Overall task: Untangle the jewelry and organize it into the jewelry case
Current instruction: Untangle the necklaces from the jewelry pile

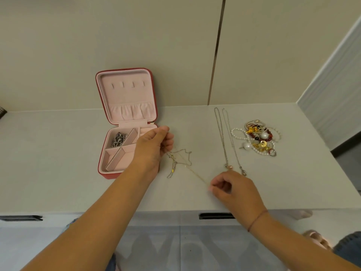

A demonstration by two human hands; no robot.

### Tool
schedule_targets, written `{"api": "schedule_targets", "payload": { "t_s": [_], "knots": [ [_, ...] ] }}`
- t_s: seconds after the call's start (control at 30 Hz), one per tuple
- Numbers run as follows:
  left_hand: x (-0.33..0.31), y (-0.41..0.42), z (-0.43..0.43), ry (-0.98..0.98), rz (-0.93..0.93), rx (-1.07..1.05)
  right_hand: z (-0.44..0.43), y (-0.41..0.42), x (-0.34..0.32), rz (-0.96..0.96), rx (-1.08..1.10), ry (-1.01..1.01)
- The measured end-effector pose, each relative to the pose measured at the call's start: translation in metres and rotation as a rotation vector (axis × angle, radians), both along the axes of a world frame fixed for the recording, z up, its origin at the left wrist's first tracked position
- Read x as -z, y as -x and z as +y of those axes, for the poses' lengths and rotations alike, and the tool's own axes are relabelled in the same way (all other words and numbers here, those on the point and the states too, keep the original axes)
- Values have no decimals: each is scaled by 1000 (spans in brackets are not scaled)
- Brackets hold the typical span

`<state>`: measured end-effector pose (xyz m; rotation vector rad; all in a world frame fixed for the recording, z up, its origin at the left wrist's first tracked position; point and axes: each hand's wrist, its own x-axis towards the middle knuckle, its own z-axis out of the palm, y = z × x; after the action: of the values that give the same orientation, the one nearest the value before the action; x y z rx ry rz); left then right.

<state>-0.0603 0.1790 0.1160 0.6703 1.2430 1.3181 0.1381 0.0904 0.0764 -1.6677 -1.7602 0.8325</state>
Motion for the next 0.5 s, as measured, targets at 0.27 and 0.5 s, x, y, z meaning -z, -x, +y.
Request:
{"api": "schedule_targets", "payload": {
  "t_s": [0.27,0.5],
  "knots": [
    [-9,-38,57,-42,242,97,-9,-1,13,-81,36,-125],
    [8,-64,96,-23,471,195,4,2,14,-378,132,-366]
  ]
}}
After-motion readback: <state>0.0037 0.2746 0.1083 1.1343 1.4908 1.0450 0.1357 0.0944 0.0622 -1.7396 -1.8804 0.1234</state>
